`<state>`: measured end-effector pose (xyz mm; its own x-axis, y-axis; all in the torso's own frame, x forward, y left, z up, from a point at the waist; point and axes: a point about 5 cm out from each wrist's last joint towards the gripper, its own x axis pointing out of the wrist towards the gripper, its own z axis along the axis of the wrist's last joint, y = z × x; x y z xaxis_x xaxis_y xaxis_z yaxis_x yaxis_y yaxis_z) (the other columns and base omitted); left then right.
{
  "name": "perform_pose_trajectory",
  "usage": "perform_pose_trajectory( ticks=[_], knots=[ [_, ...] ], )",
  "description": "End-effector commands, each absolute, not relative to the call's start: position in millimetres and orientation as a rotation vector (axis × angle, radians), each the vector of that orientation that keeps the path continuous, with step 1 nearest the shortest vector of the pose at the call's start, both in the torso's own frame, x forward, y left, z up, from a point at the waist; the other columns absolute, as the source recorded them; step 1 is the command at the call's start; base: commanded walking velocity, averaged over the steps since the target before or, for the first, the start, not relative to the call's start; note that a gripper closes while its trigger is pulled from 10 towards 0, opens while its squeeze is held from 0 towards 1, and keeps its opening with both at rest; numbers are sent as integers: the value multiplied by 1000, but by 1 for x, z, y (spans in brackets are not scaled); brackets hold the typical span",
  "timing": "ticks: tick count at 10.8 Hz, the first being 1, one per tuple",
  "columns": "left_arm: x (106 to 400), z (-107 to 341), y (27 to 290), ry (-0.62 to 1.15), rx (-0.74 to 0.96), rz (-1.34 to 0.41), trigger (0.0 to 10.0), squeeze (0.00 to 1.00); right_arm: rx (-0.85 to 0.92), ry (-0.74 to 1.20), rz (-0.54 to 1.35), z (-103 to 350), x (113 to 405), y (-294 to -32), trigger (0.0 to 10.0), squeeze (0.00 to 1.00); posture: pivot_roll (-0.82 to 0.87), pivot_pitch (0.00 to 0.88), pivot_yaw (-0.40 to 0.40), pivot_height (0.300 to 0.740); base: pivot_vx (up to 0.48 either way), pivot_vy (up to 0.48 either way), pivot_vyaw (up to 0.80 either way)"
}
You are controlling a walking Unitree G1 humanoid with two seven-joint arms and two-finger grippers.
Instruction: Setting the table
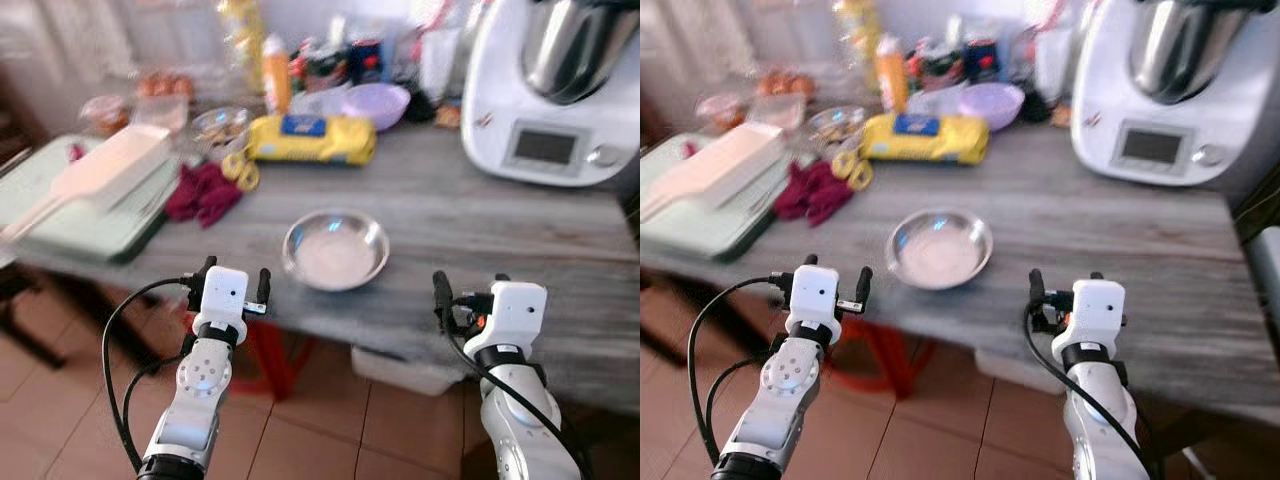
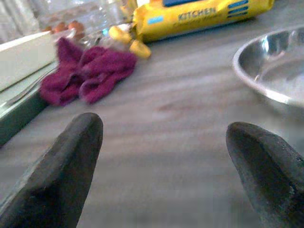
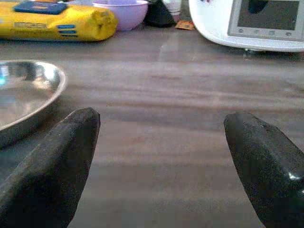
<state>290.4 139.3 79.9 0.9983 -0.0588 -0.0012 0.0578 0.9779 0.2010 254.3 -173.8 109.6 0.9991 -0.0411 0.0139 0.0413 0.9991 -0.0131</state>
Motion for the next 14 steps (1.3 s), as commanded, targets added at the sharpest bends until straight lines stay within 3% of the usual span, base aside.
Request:
perform_pose_trajectory(
  ticks=[1,11,14],
  knots=[
    [290,78,141,10,209,-50,10000,0,-14,-26,-38,113,254,-173,10000,0,-174,37,59,740,-379,0,0],
    [289,79,141,5,223,-78,10000,0,-22,-28,-79,114,259,-181,10000,0,-158,42,67,740,-349,0,0],
    [288,84,134,-22,141,-162,10000,0,-32,-28,-92,114,260,-183,10000,0,-160,42,66,740,0,0,0]
  ],
)
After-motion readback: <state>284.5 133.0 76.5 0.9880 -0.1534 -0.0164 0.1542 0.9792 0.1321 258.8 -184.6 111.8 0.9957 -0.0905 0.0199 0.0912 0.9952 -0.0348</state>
